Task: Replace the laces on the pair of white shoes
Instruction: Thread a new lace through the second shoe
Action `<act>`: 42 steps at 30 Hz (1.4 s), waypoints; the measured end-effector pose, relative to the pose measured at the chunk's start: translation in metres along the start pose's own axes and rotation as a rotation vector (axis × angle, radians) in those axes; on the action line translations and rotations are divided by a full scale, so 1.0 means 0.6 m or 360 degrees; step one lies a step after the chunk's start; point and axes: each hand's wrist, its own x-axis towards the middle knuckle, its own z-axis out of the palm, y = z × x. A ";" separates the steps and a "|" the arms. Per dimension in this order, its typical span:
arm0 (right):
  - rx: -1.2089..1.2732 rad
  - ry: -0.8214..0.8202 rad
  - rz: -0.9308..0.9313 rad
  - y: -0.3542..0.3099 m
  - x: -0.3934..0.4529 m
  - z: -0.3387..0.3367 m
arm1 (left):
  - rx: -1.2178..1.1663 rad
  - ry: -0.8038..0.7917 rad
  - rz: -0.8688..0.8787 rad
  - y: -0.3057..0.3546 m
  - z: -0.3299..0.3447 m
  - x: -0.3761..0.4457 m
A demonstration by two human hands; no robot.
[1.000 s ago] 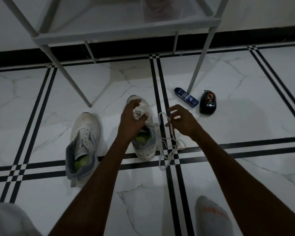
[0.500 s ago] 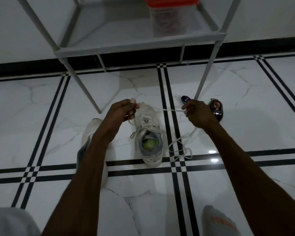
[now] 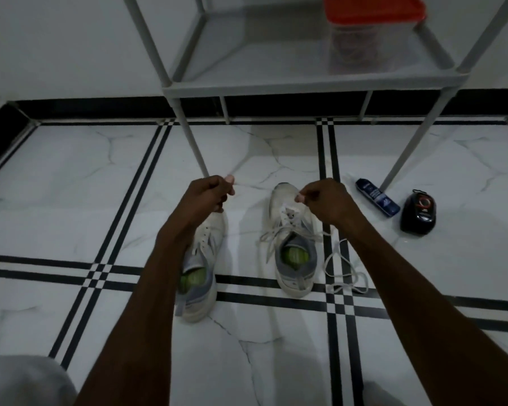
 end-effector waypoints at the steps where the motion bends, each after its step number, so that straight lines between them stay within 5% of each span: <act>1: -0.0062 0.0028 -0.0024 0.004 0.004 0.011 | 0.0036 0.0019 -0.0010 -0.013 -0.006 -0.001; 8: 0.0462 -0.0518 -0.0434 -0.090 -0.003 0.118 | 0.0264 -0.0087 -0.0089 -0.061 -0.001 -0.001; 13: 0.0335 -0.0262 -0.0301 -0.088 0.014 0.126 | 0.0346 0.0101 -0.0153 -0.092 -0.052 -0.013; 18: 0.0035 -0.0349 -0.0351 -0.068 0.021 0.143 | 0.0525 0.0171 -0.0126 -0.105 -0.052 -0.022; 24: 0.0582 -0.0460 -0.0428 -0.125 0.000 0.183 | 0.0467 0.0091 -0.0019 -0.099 -0.042 -0.024; 29: 0.0518 -0.0299 -0.0267 -0.109 0.003 0.202 | 0.0687 0.0635 -0.0223 -0.151 -0.067 -0.026; 33: 0.0567 -0.0304 -0.0190 -0.094 0.000 0.203 | 0.0893 0.0463 -0.0499 -0.198 -0.070 -0.036; 42: 0.0427 -0.0193 -0.0238 -0.086 -0.008 0.210 | 0.0820 0.0406 -0.0270 -0.194 -0.005 -0.048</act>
